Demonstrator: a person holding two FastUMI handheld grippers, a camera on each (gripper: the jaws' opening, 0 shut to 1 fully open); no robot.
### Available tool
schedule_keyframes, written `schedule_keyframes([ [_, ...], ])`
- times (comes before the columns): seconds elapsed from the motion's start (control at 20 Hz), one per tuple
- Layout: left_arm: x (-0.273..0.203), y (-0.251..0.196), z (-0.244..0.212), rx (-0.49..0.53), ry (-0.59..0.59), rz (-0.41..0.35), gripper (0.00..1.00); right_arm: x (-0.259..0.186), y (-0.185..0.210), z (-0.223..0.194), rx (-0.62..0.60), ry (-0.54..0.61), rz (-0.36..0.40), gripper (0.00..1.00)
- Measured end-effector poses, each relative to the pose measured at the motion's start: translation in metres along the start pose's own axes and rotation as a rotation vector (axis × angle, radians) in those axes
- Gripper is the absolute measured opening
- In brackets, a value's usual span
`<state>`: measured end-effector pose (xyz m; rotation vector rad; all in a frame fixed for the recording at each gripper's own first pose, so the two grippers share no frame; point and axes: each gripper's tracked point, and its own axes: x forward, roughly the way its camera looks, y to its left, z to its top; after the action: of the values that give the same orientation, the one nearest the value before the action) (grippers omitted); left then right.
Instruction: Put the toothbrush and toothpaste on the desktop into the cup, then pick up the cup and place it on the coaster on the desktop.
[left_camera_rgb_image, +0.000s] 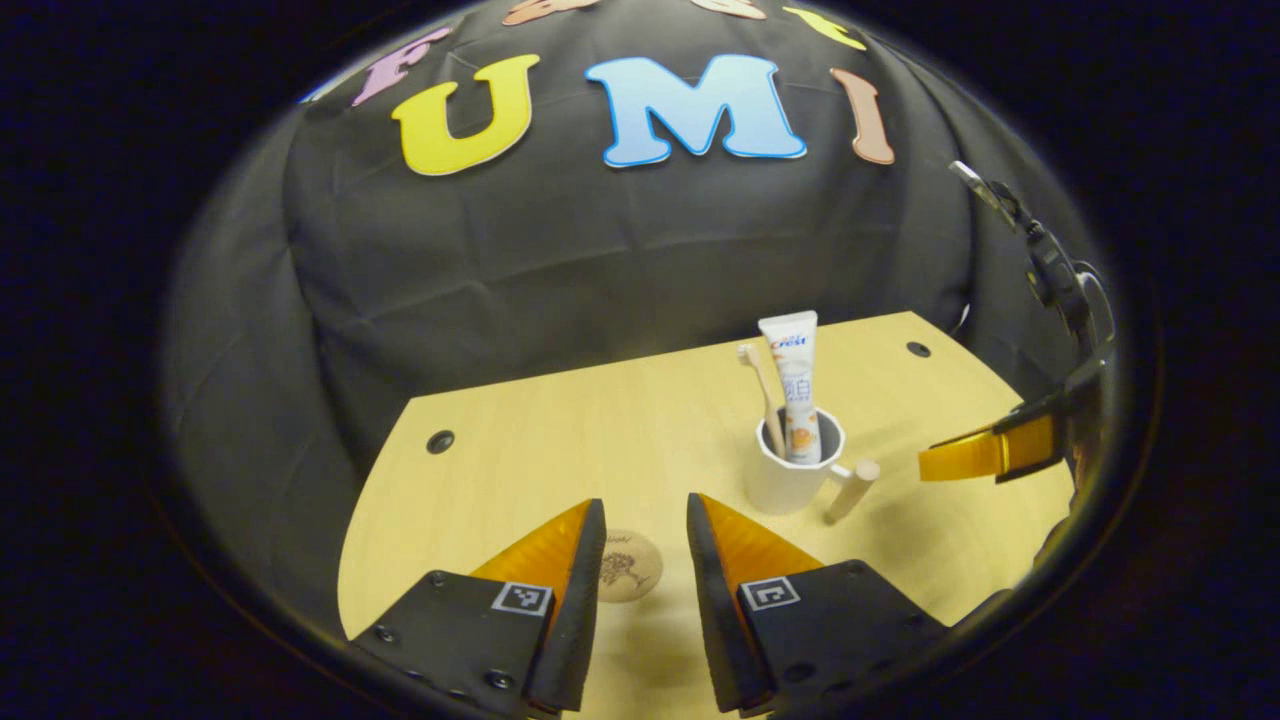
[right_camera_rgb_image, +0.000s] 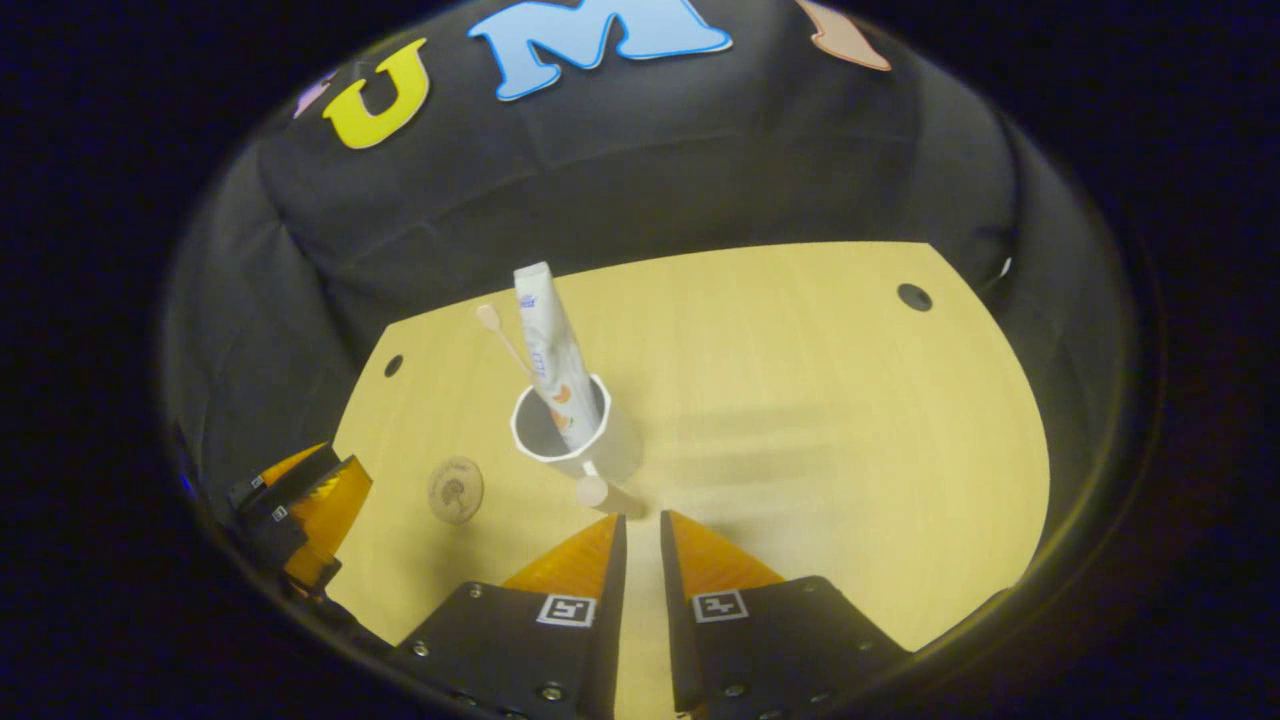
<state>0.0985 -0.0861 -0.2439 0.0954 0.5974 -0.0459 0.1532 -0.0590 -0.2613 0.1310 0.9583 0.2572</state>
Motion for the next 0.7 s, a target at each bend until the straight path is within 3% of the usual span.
schedule_keyframes([
  [0.1, -0.013, 0.008, -0.011, -0.018, 0.014, 0.028, 0.54, 0.002, 0.007, 0.004, -0.064, 0.023, 0.019, 0.21],
  [0.15, -0.018, 0.012, -0.018, -0.029, 0.022, 0.041, 0.58, 0.004, 0.012, 0.007, -0.093, 0.036, 0.034, 0.24],
  [0.2, -0.023, 0.015, -0.023, -0.039, 0.03, 0.051, 0.54, 0.007, 0.014, 0.008, -0.125, 0.045, 0.036, 0.3],
  [0.35, -0.035, 0.022, -0.042, -0.072, 0.062, 0.088, 0.5, 0.019, 0.017, 0.007, -0.223, 0.091, 0.03, 0.33],
  [0.4, -0.037, 0.025, -0.049, -0.079, 0.07, 0.101, 0.54, 0.022, 0.018, 0.005, -0.253, 0.112, 0.029, 0.36],
  [0.6, -0.054, 0.04, -0.072, -0.093, 0.093, 0.157, 0.54, 0.042, 0.023, -0.005, -0.301, 0.189, 0.042, 0.33],
  [0.65, -0.057, 0.045, -0.078, -0.104, 0.102, 0.168, 0.54, 0.045, 0.023, -0.004, -0.303, 0.191, 0.037, 0.37],
  [0.7, -0.063, 0.049, -0.083, -0.116, 0.112, 0.181, 0.54, 0.048, 0.023, -0.004, -0.297, 0.197, 0.032, 0.33],
])
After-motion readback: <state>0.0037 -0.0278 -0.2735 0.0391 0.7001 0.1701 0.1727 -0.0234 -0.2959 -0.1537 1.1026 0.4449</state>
